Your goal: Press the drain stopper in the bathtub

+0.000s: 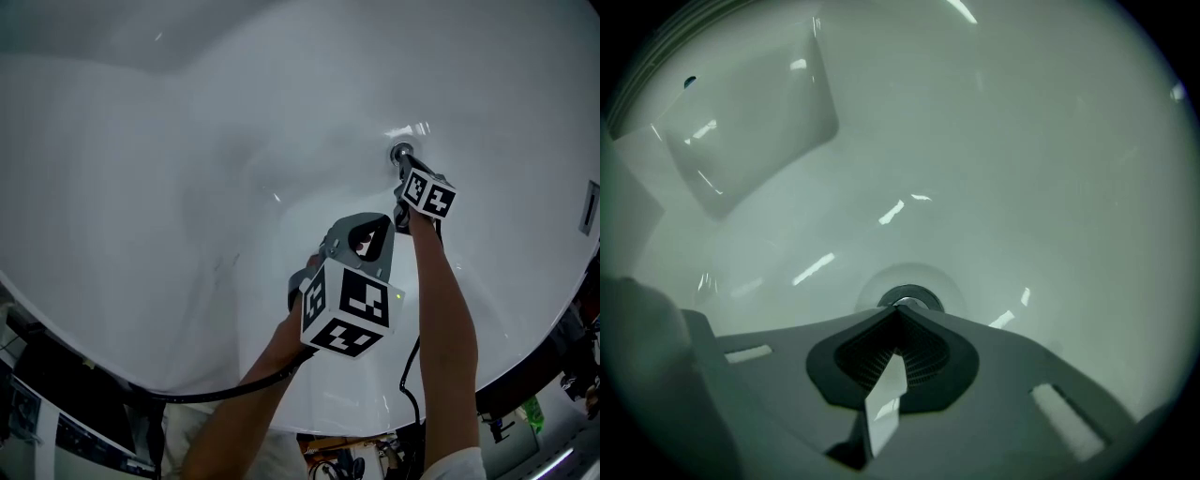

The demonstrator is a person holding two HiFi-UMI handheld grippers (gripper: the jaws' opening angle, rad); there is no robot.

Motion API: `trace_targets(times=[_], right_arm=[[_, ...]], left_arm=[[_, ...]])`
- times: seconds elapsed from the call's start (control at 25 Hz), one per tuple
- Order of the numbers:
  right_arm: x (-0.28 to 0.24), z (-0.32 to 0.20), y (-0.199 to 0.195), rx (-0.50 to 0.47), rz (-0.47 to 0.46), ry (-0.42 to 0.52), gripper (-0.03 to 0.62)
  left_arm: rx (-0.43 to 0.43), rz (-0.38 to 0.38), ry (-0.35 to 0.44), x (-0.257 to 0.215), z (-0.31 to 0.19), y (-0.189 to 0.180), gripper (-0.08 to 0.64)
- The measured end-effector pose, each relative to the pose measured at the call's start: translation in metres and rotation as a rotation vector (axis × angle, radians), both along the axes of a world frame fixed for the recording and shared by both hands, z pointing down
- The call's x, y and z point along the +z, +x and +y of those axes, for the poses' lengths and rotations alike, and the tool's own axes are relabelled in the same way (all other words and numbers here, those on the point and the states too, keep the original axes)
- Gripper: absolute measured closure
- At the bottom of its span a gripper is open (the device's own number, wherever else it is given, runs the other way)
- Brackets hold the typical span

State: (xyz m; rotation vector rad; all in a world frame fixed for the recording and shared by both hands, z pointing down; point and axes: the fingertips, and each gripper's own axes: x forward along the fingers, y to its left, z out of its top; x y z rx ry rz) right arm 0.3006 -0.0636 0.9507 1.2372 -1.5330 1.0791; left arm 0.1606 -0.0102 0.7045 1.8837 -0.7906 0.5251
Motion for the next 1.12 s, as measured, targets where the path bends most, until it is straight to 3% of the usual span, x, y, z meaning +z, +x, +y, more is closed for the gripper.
trace_targets(times=[0.16,0.4,0.72,1.12], right_arm=[[0.008,-0.003,0.001,0.019,0.005,-0.011,0.591],[0.022,0.000,0.007,0.094,0.016,-0.062,0.589],[0.025,-0.001,0.008,0.105,0.075,-0.103,0.588],[0.001,0.000,-0.006,0.014,0.020,-0.063,0.589]], left_arm=[[-0.013,0.026,-0.030,0.000,0.003,0.006,0.560],[-0.026,0.038,-0.015,-0.003,-0.004,0.005,0.560],[-0.007,0.063,0.001,-0.011,-0.004,0.015,0.561],[0.044,0.053,0.028,-0.016,0.003,0.024,0.560]])
